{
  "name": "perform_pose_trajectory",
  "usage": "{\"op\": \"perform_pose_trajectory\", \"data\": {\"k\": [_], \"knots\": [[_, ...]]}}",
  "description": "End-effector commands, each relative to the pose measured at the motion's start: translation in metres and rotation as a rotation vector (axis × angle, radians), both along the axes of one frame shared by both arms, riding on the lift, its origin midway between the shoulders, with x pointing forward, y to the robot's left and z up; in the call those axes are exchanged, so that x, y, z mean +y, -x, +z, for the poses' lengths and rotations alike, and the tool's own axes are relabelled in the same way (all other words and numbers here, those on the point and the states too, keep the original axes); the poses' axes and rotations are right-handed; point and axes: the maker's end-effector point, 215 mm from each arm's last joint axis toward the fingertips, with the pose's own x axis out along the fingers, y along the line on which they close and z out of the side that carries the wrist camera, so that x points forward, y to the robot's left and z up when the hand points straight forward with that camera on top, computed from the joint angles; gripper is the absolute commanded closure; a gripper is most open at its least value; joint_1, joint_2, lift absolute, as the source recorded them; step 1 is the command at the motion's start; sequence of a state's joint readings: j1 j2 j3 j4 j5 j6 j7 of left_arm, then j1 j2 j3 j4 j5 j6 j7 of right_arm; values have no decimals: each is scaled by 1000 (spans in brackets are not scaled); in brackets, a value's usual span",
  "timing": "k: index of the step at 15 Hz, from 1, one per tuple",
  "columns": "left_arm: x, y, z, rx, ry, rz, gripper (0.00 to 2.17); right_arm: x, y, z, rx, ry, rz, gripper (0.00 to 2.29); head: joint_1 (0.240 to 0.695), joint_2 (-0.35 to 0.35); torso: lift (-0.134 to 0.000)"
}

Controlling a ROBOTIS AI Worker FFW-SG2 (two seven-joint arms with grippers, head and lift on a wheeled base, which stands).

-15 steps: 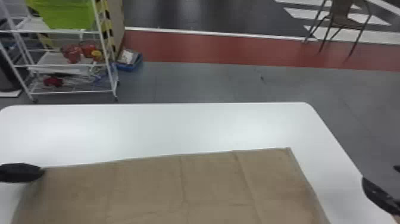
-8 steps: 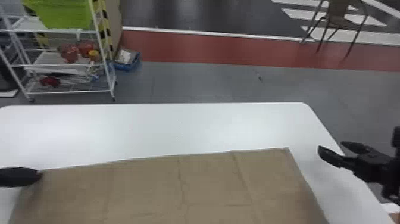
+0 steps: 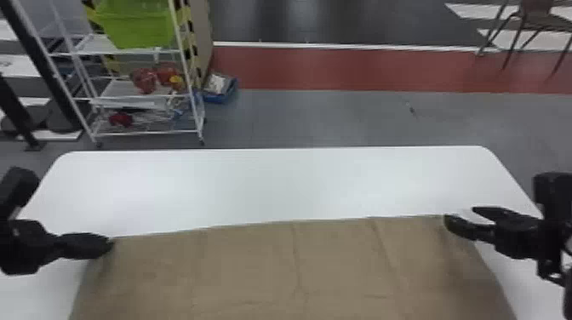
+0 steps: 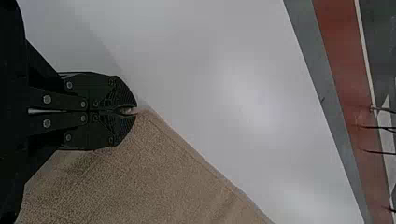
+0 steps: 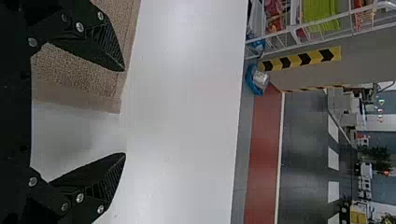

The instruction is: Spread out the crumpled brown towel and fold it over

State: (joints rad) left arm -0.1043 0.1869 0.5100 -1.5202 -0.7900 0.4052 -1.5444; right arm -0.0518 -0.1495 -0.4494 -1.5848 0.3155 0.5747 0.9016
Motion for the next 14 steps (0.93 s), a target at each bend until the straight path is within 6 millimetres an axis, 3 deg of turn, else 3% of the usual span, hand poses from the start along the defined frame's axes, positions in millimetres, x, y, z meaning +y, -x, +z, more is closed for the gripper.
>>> {"op": "perform_pose_trajectory", "data": {"k": [1, 4, 8, 10, 14], "knots": [[2, -1, 1, -6, -8, -4, 1372, 16, -1, -8, 21, 13, 32, 289, 695, -7, -122], [4, -1, 2, -14, -18, -13, 1372, 26, 1, -13, 43, 6, 52, 407, 695, 20, -122], [6, -2, 2, -15, -23, -13, 1372, 24, 2, -13, 44, 7, 54, 589, 695, 32, -122], [6, -2, 2, -15, -23, -13, 1372, 24, 1, -12, 44, 11, 56, 981, 695, 32, -122], [10, -9, 5, -31, -34, 0, 1372, 19, -1, -4, 22, -7, 40, 1001, 695, 30, -122]]}}
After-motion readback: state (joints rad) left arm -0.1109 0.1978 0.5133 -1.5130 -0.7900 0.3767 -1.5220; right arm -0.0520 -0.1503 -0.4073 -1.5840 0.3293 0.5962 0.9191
